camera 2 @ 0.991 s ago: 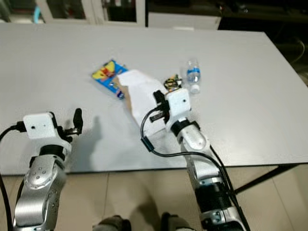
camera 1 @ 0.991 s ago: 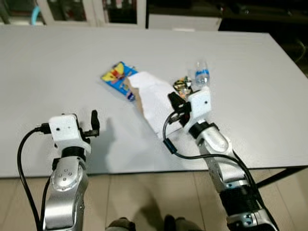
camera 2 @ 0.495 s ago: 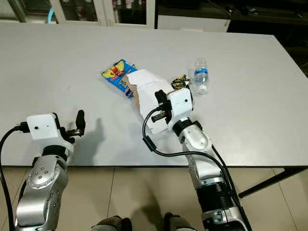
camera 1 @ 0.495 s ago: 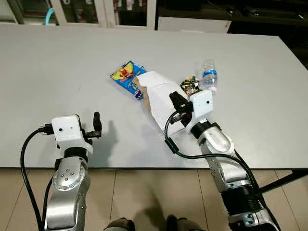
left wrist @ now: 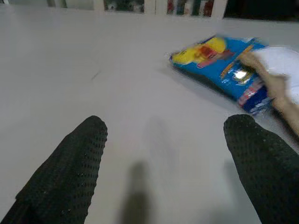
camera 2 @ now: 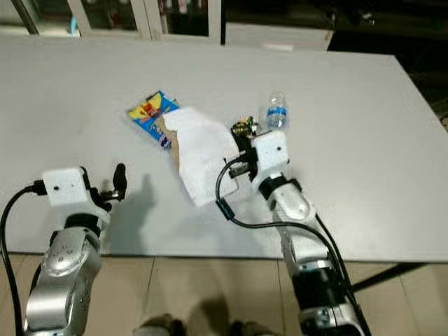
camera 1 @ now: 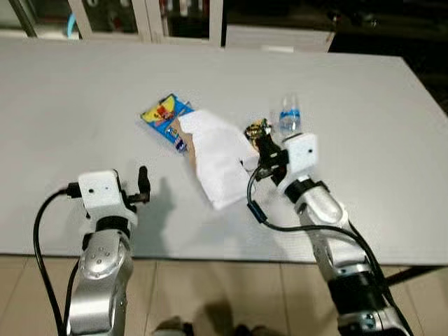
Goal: Picking trash to rubbish bin
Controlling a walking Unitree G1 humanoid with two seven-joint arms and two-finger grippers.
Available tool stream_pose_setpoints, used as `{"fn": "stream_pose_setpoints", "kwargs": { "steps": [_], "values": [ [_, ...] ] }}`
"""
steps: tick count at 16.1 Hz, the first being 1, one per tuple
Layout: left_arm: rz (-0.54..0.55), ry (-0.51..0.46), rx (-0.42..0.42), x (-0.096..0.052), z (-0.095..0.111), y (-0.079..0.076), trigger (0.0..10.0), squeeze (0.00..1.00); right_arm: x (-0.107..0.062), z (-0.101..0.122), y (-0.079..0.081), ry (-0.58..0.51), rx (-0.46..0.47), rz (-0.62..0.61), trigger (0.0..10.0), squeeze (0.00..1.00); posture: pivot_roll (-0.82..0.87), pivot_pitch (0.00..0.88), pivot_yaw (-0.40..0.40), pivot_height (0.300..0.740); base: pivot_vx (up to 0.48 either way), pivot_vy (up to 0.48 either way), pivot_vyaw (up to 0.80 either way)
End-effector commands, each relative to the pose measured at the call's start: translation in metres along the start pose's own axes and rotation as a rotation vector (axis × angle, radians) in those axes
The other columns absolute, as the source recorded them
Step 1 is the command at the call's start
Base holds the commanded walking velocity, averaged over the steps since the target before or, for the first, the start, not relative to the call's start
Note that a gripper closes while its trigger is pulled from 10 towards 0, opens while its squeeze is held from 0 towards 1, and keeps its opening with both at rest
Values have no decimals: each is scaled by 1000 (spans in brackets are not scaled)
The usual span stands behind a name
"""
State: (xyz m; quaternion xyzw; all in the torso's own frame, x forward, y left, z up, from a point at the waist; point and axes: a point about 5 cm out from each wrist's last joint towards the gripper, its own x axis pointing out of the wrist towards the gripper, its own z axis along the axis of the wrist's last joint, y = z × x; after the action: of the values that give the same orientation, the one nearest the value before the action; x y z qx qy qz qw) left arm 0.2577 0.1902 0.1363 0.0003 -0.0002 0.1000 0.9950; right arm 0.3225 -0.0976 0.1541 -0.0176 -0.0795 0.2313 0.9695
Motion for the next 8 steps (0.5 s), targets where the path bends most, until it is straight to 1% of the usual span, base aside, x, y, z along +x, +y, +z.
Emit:
{"fn": "stream_pose_setpoints", "kwargs": {
  "steps": [1, 8],
  "values": [
    [27, 32, -2, -2, -6, 5, 10000, 0, 1, 0, 4, 3, 6, 14, 10000, 0, 3, 154, -22, 740, 285, -382, 0],
    [33, 47, -11, -1, -8, 5, 10000, 0, 1, 0, 3, 6, 3, 15, 10000, 0, 3, 155, -22, 740, 273, -390, 0]
  ]
}}
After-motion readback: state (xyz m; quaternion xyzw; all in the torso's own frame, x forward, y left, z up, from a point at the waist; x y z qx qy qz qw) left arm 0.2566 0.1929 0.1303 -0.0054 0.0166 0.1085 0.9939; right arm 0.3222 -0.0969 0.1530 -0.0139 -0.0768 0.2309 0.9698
